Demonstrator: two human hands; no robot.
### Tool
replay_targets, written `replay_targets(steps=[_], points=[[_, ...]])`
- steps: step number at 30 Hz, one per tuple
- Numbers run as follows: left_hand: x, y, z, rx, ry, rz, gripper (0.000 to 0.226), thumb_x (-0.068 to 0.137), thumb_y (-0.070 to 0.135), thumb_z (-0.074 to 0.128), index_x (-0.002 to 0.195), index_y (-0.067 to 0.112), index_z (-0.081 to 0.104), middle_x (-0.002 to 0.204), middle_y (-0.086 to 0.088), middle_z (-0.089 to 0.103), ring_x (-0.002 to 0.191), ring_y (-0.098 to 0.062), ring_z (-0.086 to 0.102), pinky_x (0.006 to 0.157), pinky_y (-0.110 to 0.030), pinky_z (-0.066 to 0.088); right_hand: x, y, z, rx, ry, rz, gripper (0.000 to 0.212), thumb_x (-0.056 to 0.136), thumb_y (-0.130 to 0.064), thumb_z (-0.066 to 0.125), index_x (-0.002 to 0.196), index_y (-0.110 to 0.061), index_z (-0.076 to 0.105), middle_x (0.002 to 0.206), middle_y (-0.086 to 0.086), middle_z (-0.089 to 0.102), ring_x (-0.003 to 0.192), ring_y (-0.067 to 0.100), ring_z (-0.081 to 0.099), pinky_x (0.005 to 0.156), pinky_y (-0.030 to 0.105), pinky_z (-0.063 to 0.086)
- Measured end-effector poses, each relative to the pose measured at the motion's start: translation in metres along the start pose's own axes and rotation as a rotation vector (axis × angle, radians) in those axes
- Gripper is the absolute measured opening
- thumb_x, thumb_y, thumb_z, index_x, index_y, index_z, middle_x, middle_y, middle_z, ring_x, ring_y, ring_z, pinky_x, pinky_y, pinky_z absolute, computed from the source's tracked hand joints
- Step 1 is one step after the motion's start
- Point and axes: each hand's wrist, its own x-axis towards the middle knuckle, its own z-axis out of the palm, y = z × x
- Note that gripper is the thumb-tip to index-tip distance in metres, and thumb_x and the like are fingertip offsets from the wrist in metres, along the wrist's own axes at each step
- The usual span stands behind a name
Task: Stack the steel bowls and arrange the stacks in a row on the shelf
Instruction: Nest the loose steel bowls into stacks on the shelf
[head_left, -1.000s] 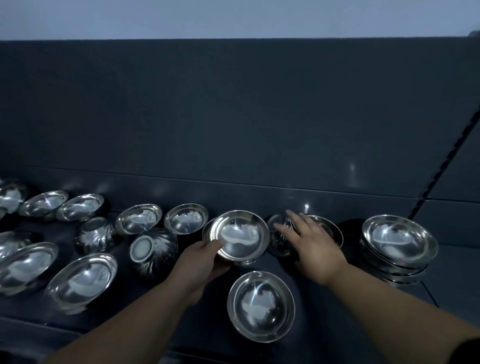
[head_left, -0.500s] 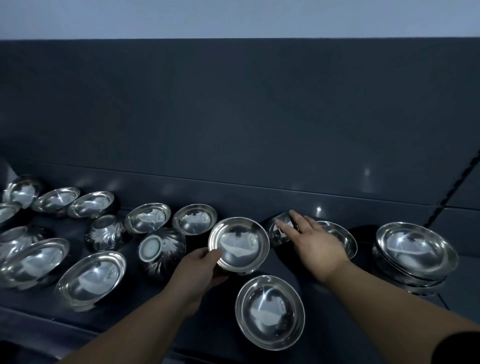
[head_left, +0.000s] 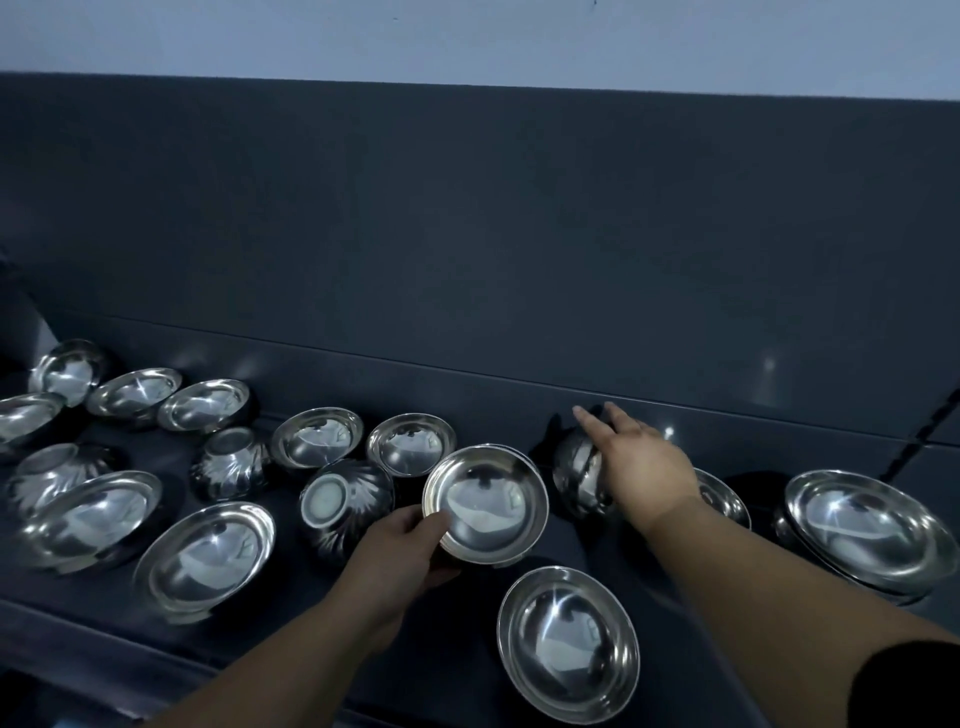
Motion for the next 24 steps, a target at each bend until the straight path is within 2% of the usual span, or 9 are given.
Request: replay_targets(steps=[3, 5, 8, 10, 12, 14, 19, 24], points=[[-0.003, 0.004, -0.001, -0.008, -0.033, 0.020, 0.018, 0.094, 0.015, 0.055, 0.105, 0.009, 0.067, 0.096, -0.008, 0.076, 0.093, -0.022, 0.072, 0.079, -0.035, 0.057, -0.002, 0.003, -0.011, 0.038, 0.082, 0.052, 0.076, 0.092, -0.001, 0.041, 0.152, -0.039, 0.012, 0.160, 0.002, 0.024, 0.136, 0.028, 0.040, 0.101, 0.037, 0.043], [-0.006, 0.006, -0.001, -0.020, -0.049, 0.024, 0.016, 0.094, 0.014, 0.055, 0.104, 0.009, 0.067, 0.095, -0.008, 0.076, 0.088, -0.021, 0.073, 0.073, -0.032, 0.057, -0.008, 0.007, -0.019, 0.059, 0.110, 0.103, 0.076, 0.091, -0.001, 0.042, 0.152, -0.037, 0.016, 0.152, 0.004, 0.037, 0.127, 0.029, 0.049, 0.096, 0.038, 0.049], [-0.008, 0.008, 0.002, -0.012, -0.073, 0.032, 0.017, 0.095, 0.014, 0.055, 0.104, 0.008, 0.067, 0.094, -0.008, 0.076, 0.085, -0.020, 0.073, 0.069, -0.031, 0.056, -0.022, 0.011, -0.026, 0.130, 0.163, 0.189, 0.057, 0.095, -0.009, 0.038, 0.147, -0.032, 0.034, 0.126, 0.009, 0.061, 0.108, 0.032, 0.061, 0.085, 0.038, 0.052], [-0.009, 0.008, 0.004, 0.004, -0.085, 0.036, 0.016, 0.095, 0.014, 0.054, 0.103, 0.008, 0.068, 0.091, -0.007, 0.076, 0.079, -0.016, 0.073, 0.066, -0.029, 0.055, -0.035, 0.015, -0.027, 0.222, 0.198, 0.252, 0.039, 0.097, -0.019, 0.039, 0.133, -0.030, 0.052, 0.110, 0.009, 0.070, 0.094, 0.033, 0.064, 0.076, 0.036, 0.052], [-0.010, 0.008, 0.006, 0.016, -0.097, 0.031, 0.016, 0.095, 0.015, 0.054, 0.102, 0.009, 0.067, 0.089, -0.005, 0.076, 0.075, -0.011, 0.072, 0.067, -0.028, 0.055, -0.051, 0.020, -0.027, 0.318, 0.212, 0.318, 0.027, 0.096, -0.027, 0.042, 0.111, -0.027, 0.063, 0.095, 0.007, 0.072, 0.079, 0.032, 0.063, 0.066, 0.034, 0.050], [-0.012, 0.009, 0.007, 0.020, -0.118, 0.016, 0.016, 0.096, 0.015, 0.053, 0.102, 0.010, 0.067, 0.087, -0.003, 0.077, 0.073, -0.008, 0.072, 0.066, -0.026, 0.055, -0.067, 0.024, -0.028, 0.390, 0.237, 0.373, 0.023, 0.095, -0.031, 0.047, 0.101, -0.023, 0.067, 0.087, 0.006, 0.072, 0.078, 0.031, 0.064, 0.065, 0.033, 0.049], [-0.018, 0.006, 0.009, 0.078, -0.218, -0.024, 0.018, 0.095, 0.019, 0.054, 0.108, 0.010, 0.064, 0.100, -0.008, 0.074, 0.092, -0.018, 0.071, 0.068, -0.025, 0.057, -0.102, 0.030, -0.035, 0.595, 0.302, 0.521, 0.025, 0.094, -0.031, 0.055, 0.093, -0.014, 0.073, 0.075, 0.005, 0.069, 0.074, 0.026, 0.062, 0.066, 0.028, 0.045], [-0.027, 0.000, 0.014, 0.189, -0.324, -0.030, 0.018, 0.096, 0.025, 0.055, 0.107, 0.012, 0.061, 0.103, -0.011, 0.072, 0.090, -0.021, 0.072, 0.067, -0.025, 0.057, -0.128, 0.016, -0.046, 0.936, 0.302, 0.676, 0.024, 0.092, -0.032, 0.059, 0.083, -0.015, 0.073, 0.069, 0.007, 0.068, 0.063, 0.023, 0.062, 0.068, 0.039, 0.056]])
